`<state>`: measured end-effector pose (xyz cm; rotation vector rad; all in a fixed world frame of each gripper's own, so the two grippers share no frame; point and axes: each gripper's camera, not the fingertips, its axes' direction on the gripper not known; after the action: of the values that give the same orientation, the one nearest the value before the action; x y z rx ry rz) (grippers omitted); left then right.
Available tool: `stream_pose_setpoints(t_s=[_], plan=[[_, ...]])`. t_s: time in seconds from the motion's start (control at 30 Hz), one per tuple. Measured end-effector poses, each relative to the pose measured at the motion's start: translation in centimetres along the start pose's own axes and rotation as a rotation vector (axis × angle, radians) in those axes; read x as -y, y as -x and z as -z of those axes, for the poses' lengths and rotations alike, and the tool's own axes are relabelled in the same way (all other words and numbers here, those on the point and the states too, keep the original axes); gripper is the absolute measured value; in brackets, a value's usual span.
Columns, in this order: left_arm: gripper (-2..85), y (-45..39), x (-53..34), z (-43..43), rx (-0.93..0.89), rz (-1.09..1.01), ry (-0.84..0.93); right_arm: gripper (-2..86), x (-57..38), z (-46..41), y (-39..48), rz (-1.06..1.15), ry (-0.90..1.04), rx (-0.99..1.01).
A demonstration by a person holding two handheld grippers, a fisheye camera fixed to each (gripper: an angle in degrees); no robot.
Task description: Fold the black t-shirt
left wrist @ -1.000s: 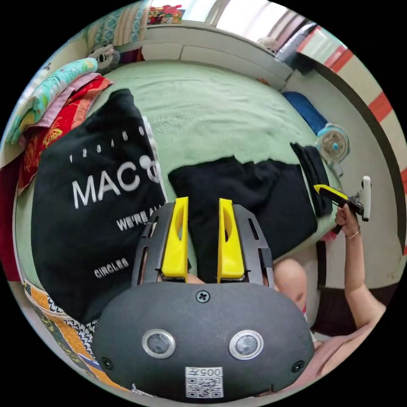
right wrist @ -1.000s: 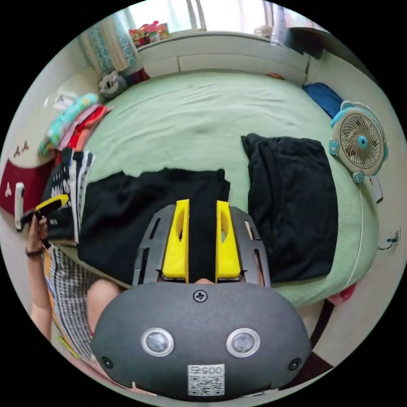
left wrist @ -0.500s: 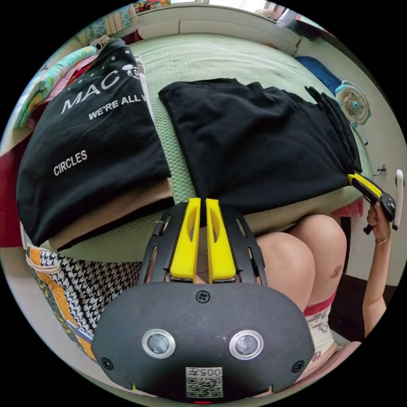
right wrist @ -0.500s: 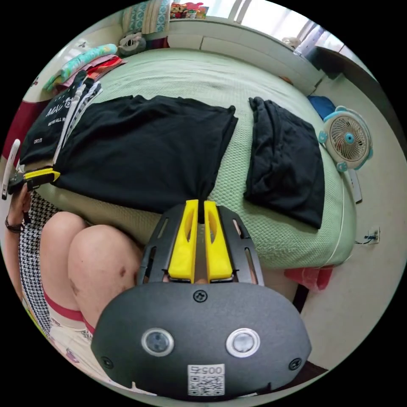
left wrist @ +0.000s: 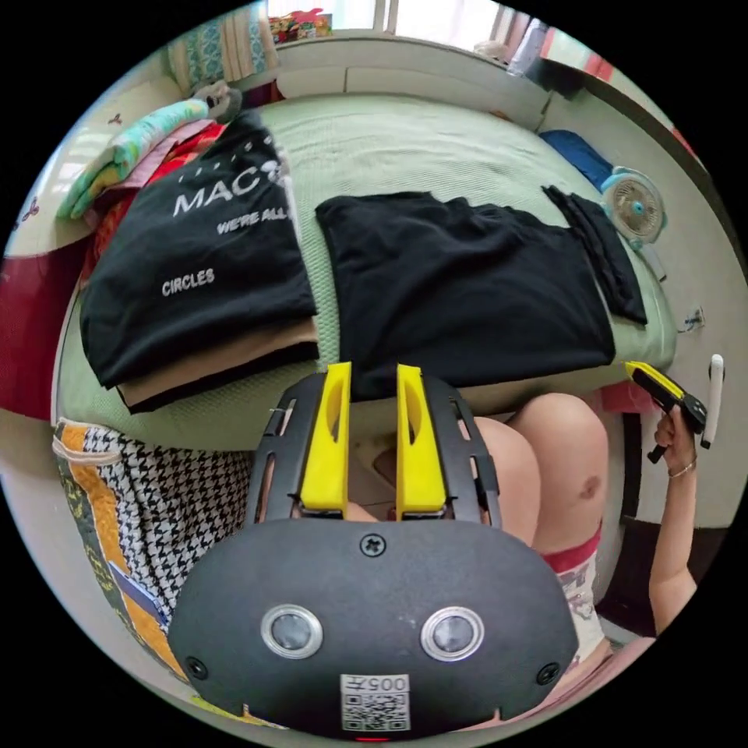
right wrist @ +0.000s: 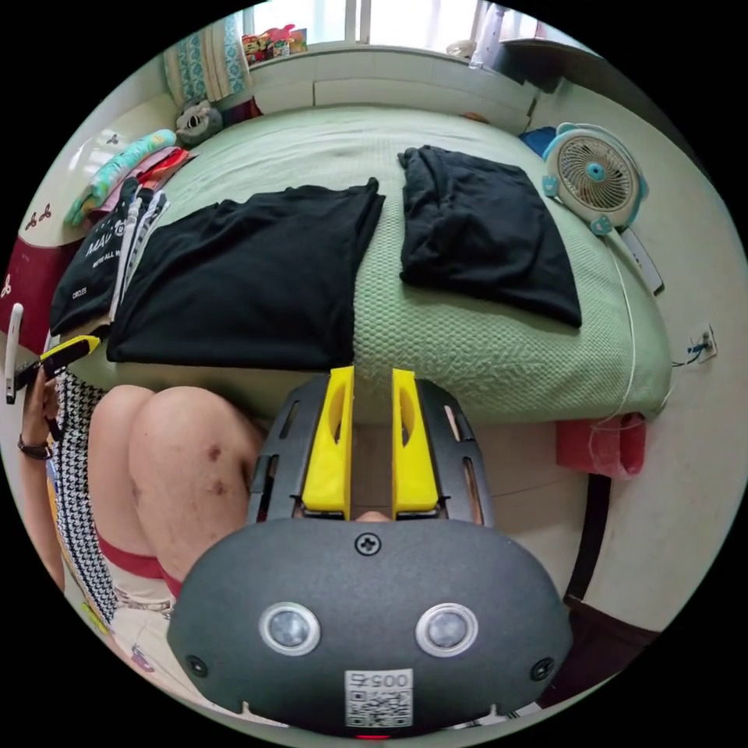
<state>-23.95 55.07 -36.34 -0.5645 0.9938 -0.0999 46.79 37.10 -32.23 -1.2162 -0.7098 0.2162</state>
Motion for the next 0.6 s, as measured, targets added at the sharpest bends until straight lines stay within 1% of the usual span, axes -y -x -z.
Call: stream_pose_setpoints(t_s=[0.07,0.13,0.17,0.23,0.27,0.33,0.43,0.6], plan=[[11.2,-3.7,0.4,0.3,-0.010,-0.080,-0.017,5.9,-0.7,0.7,-1.0,-0.031,-0.022,0.023],[12.9,-9.7,1.2,0.2,-0.068,-0.211,-0.028,6.1,-1.1,1.2,-1.6,-0.054,-0.035,0.013],[13.3,-11.3,1.4,0.1,-0.089,-0.247,-0.027,6.2,-1.2,1.4,-1.9,-0.067,-0.040,0.001],[13.6,-18.1,1.9,-0.6,-0.163,-0.384,-0.025,6.4,-1.5,1.7,-2.4,-0.084,-0.054,-0.003],[13.6,-19.7,2.0,-0.8,-0.179,-0.416,-0.025,6.6,-1.8,1.9,-2.7,-0.094,-0.063,0.006],[13.7,-26.0,2.3,-2.2,-0.185,-0.518,-0.024,7.0,-2.2,2.4,-3.4,-0.121,-0.076,0.018],[14.2,-32.1,3.0,-4.6,-0.186,-0.557,0.000,8.2,-2.9,3.4,-4.6,-0.162,-0.102,0.054],[15.2,-38.1,4.9,-9.5,-0.144,-0.519,0.063,8.4,-3.4,4.3,-5.8,-0.173,-0.118,0.053]])
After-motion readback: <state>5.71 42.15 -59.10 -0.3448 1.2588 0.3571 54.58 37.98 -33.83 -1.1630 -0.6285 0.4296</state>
